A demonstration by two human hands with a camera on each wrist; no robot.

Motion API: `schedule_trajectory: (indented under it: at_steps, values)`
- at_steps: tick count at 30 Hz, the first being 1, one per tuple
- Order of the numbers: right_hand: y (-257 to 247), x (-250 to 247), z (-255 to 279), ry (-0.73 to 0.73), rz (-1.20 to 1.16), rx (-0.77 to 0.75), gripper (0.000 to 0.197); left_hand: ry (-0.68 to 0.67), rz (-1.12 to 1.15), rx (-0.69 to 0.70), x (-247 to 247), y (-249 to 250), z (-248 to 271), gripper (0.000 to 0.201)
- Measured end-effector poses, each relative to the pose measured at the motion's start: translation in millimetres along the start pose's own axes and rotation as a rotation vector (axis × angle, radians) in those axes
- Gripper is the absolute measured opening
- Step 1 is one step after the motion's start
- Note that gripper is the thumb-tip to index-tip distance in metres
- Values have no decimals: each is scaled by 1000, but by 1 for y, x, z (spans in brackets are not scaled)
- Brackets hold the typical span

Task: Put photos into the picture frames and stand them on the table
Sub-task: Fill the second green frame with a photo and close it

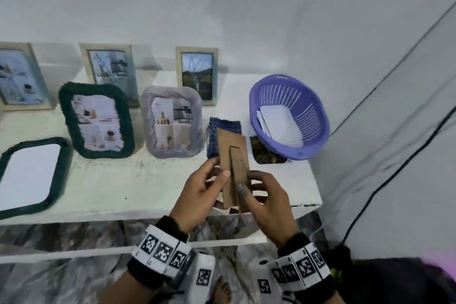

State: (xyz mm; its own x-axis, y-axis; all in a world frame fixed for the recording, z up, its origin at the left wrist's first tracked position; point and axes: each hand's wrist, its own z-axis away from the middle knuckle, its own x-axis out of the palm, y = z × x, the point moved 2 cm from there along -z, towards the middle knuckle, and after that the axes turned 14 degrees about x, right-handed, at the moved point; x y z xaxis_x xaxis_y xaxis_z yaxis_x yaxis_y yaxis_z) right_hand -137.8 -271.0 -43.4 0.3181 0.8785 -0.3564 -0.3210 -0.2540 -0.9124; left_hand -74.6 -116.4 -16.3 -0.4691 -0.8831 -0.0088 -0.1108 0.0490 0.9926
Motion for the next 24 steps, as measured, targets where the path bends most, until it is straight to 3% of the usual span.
schedule_trajectory:
  at_steps: [4, 7, 13, 17, 24]
  values:
    - [19, -18, -20, 11, 135, -19, 28, 39, -46, -46, 11, -23, -2, 25]
    - [38, -29, -49, 96, 458, -131, 44, 64, -44, -96, 8, -39, -1, 24]
    - [51, -28, -83, 16, 1081, -145, 54, 126, -61, -128, -7, -57, 3, 25]
    - [53, -25, -79, 34, 1123, -133, 54, 173, -102, -154, -16, -67, 4, 26]
    - [53, -25, -60, 96, 1123, -263, 45, 197, -88, -173, -24, -72, 6, 26]
